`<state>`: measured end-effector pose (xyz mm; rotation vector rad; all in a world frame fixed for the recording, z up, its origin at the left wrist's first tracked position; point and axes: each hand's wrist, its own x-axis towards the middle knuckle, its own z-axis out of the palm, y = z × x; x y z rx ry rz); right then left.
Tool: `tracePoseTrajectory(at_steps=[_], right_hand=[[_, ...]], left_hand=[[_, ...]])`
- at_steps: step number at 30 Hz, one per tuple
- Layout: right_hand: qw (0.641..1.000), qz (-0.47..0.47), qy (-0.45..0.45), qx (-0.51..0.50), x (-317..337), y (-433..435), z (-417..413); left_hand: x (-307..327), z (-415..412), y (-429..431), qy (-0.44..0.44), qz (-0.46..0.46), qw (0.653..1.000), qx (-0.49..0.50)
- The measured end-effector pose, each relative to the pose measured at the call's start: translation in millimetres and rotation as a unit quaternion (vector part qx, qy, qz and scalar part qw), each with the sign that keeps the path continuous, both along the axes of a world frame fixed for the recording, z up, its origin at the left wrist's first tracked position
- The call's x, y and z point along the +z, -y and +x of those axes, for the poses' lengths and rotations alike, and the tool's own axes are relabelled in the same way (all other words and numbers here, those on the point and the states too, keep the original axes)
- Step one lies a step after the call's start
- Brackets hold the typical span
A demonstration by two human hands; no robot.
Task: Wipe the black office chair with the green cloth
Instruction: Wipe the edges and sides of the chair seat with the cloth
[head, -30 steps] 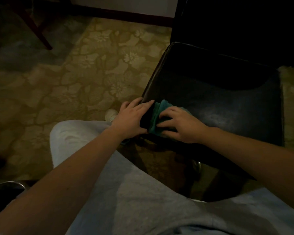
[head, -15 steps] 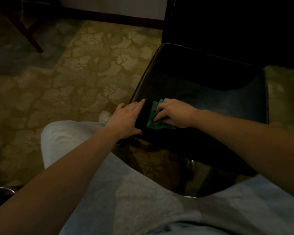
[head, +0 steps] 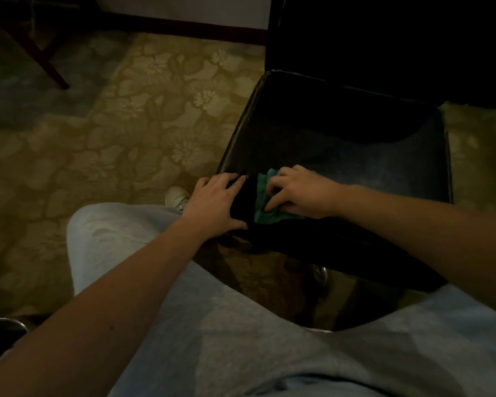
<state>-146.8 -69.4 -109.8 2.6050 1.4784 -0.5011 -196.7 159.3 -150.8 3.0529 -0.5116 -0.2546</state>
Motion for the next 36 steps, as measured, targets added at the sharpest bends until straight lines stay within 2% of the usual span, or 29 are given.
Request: tracePoseTrajectory(at_steps=[7,14,16,17,20,22,25,30,36], right_hand=[[1.000,0.004,0.004,-0.025,-3,18,2],[0.997,0.065,0.036,-0.001,-11,3,-7],[0.992,0.114,-0.003,-0.056,-16,21,-7],[0.981,0.154,-0.028,-0.113,-20,35,-7],[0.930,0.240,-0.046,-0.275,-31,83,-11],[0.925,0.200,-0.043,-0.320,-36,107,-16],[0.942,0.092,-0.039,-0.322,-41,123,-24],[0.941,0.088,-0.080,-0.316,-43,127,-24],[0.943,0.075,-0.100,-0.308,-45,132,-18]], left_hand=[[0,-10,11,-0.023,-0.011,1.000,0.007],[3,-6,10,-0.045,-0.013,0.999,0.004],[8,-10,11,-0.036,-0.053,0.998,-0.003],[10,-13,15,-0.005,-0.089,0.996,-0.016],[18,-20,48,0.095,-0.195,0.973,-0.085],[18,-17,74,0.058,-0.184,0.974,-0.117],[7,-9,93,0.002,-0.119,0.987,-0.107],[3,-6,76,-0.008,-0.173,0.979,-0.104],[-1,-9,46,0.002,-0.168,0.975,-0.146]])
